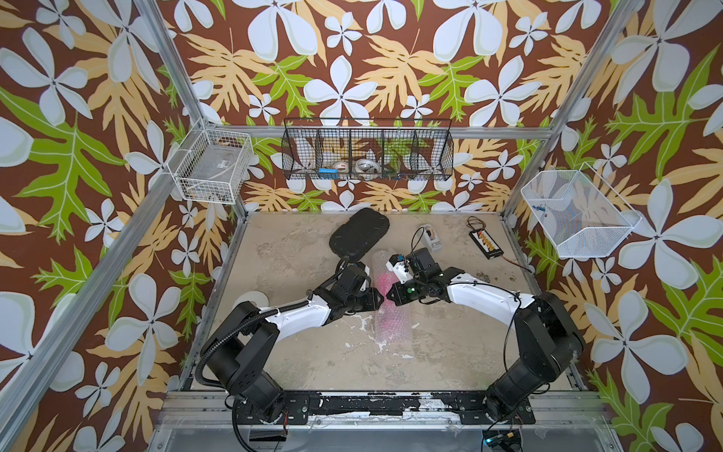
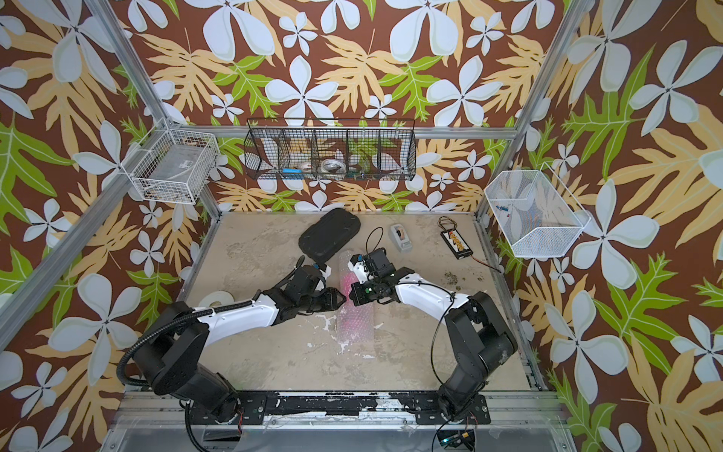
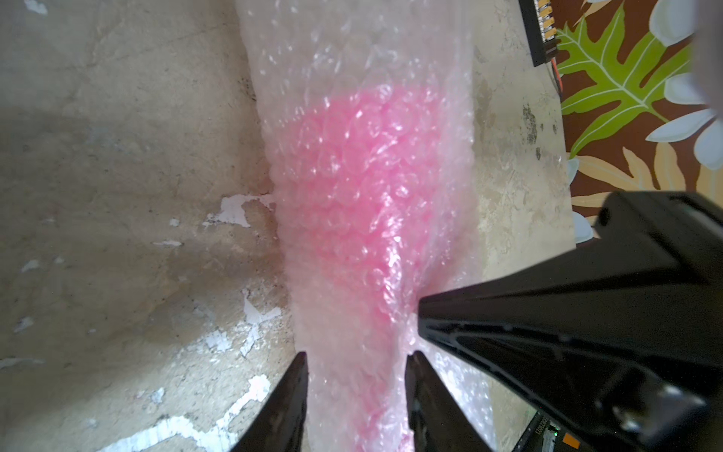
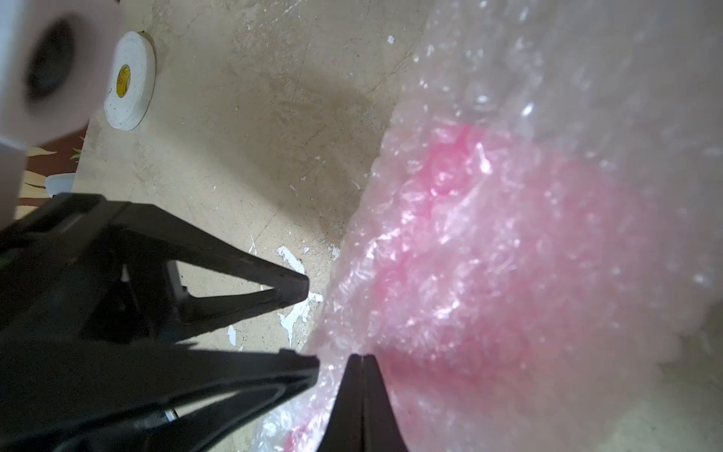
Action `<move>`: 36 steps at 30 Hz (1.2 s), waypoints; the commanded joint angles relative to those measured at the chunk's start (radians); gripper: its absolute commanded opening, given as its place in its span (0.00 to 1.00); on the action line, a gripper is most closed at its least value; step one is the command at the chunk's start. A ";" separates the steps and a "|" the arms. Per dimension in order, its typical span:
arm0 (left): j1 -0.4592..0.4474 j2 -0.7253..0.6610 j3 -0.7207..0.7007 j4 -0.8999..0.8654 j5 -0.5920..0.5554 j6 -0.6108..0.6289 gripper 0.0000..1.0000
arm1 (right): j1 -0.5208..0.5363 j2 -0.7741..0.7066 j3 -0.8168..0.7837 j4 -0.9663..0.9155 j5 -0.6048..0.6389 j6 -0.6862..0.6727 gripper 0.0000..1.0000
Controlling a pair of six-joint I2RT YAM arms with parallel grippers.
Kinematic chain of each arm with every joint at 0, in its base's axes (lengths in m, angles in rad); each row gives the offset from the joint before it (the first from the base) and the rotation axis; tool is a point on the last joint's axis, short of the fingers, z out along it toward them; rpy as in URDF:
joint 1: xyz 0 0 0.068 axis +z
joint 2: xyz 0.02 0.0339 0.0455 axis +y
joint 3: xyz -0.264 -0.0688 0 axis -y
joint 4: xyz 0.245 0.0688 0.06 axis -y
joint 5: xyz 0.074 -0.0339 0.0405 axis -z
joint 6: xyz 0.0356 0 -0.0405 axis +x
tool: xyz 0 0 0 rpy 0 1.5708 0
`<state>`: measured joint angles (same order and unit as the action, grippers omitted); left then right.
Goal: Wrap wine glasses in bubble wrap
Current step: Stick the tape on the bubble wrap.
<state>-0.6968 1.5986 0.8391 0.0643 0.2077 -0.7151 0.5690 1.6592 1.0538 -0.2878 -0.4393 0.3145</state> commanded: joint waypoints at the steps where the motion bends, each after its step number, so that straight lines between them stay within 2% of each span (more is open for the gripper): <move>1: -0.001 0.016 0.006 0.015 -0.002 -0.004 0.37 | -0.001 -0.006 0.002 0.004 -0.003 -0.002 0.00; 6: -0.001 0.044 0.026 0.022 0.002 0.001 0.27 | -0.001 -0.009 -0.003 0.004 -0.003 -0.004 0.00; 11: -0.001 0.046 0.026 0.035 0.015 -0.006 0.25 | -0.001 -0.015 0.003 0.002 -0.013 -0.002 0.00; 17: -0.001 0.004 0.029 0.011 0.007 0.000 0.28 | -0.001 -0.042 0.019 0.000 -0.024 0.003 0.00; 23: -0.001 -0.006 0.023 -0.005 -0.008 0.001 0.31 | -0.001 0.012 -0.002 0.038 -0.042 0.009 0.00; 28: -0.001 0.004 0.027 -0.018 -0.027 0.004 0.40 | -0.005 0.039 -0.015 0.050 -0.034 0.009 0.00; 36: -0.001 0.057 0.039 0.000 -0.034 0.002 0.45 | -0.012 -0.029 0.000 0.016 -0.031 0.009 0.00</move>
<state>-0.6968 1.6444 0.8665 0.0570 0.1844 -0.7116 0.5617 1.6524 1.0458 -0.2646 -0.4706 0.3180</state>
